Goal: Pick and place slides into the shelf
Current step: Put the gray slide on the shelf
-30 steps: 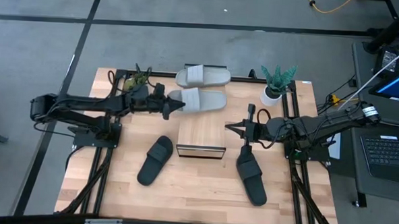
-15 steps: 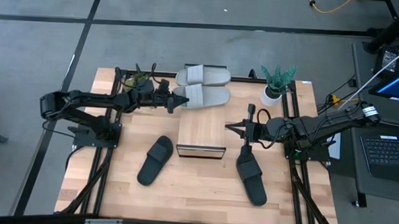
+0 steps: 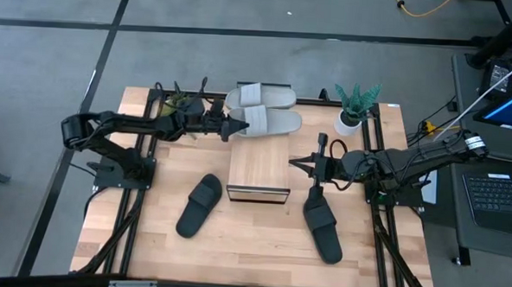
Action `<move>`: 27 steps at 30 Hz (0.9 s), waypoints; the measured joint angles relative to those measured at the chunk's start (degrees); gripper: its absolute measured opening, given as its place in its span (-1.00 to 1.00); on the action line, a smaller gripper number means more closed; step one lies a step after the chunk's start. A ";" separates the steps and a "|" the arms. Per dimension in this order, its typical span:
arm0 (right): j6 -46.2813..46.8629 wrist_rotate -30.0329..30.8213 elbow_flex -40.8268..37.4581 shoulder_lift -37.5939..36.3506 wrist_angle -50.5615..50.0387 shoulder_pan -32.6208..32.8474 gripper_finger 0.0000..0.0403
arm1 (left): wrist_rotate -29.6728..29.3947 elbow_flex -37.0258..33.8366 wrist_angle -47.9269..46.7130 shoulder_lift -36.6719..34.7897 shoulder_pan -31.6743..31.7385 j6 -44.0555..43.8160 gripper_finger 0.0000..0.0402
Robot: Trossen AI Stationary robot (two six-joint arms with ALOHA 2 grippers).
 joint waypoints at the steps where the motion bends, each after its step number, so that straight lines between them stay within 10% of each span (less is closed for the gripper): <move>1: 0.01 0.00 0.00 0.00 0.00 0.00 -0.98 | -0.01 0.16 -0.38 0.20 0.20 -0.07 -0.99; 27: 0.38 -0.04 0.00 0.00 -1.27 0.00 -0.98 | -2.14 0.33 -0.57 0.33 0.96 -1.15 -0.33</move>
